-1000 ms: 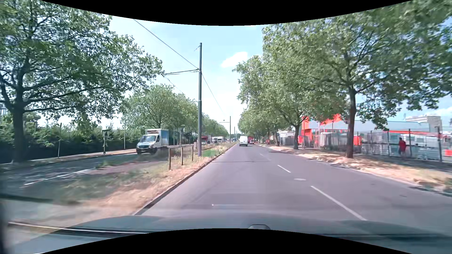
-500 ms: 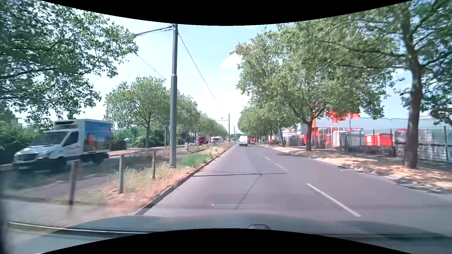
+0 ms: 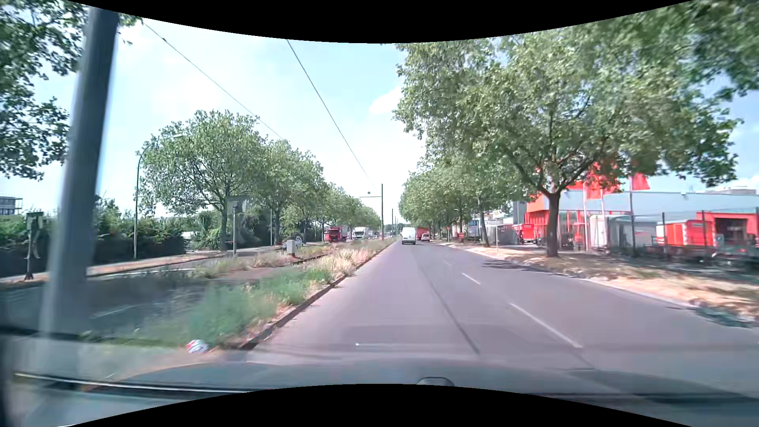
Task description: Follow the waypoints while adhering to traffic rules and regulations
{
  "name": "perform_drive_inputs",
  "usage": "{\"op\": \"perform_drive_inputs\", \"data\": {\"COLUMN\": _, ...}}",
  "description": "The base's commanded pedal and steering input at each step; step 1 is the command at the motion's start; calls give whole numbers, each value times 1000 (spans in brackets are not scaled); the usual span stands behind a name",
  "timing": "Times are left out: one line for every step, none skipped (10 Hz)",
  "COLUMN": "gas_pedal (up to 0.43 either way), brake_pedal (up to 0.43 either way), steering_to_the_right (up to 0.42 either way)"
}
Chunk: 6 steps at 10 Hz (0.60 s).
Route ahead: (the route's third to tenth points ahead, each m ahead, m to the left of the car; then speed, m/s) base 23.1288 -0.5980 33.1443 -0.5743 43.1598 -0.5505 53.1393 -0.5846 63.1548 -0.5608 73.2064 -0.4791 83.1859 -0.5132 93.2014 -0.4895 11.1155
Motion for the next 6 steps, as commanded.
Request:
{"op": "perform_drive_inputs", "data": {"gas_pedal": 39, "brake_pedal": 0, "steering_to_the_right": -4}}
{"op": "perform_drive_inputs", "data": {"gas_pedal": 39, "brake_pedal": 0, "steering_to_the_right": -4}}
{"op": "perform_drive_inputs", "data": {"gas_pedal": 39, "brake_pedal": 0, "steering_to_the_right": -4}}
{"op": "perform_drive_inputs", "data": {"gas_pedal": 39, "brake_pedal": 0, "steering_to_the_right": -5}}
{"op": "perform_drive_inputs", "data": {"gas_pedal": 39, "brake_pedal": 0, "steering_to_the_right": -5}}
{"op": "perform_drive_inputs", "data": {"gas_pedal": 39, "brake_pedal": 0, "steering_to_the_right": -4}}
